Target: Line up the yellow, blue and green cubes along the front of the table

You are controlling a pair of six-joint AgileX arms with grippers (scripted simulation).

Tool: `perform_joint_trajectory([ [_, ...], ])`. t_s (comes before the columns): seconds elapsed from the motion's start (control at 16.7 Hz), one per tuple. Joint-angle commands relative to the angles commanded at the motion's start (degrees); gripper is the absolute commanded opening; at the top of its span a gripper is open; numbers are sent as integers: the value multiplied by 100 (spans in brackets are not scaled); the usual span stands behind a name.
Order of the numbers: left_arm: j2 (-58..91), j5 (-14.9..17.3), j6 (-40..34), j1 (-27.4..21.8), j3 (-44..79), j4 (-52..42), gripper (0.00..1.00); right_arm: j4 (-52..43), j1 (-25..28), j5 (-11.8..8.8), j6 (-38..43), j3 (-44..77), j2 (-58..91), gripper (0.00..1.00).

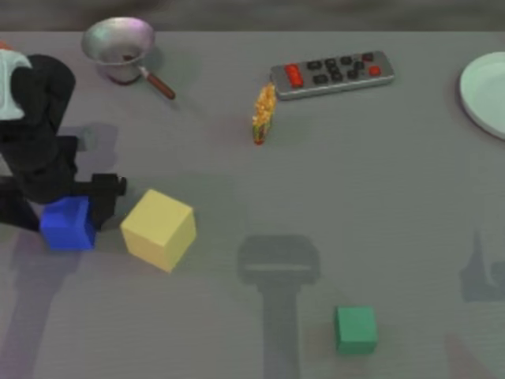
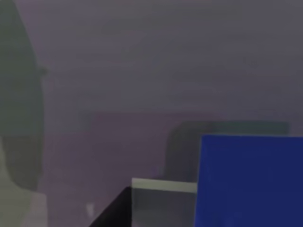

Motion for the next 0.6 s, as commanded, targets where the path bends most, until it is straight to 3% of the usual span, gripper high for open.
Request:
perform_joint_trajectory([
  [0.36, 0, 0, 0, 0, 0, 0, 2, 0, 0, 0, 0, 0, 0, 100],
  [0.6, 0, 0, 0, 0, 0, 0, 0, 0, 0, 0, 0, 0, 0, 100],
])
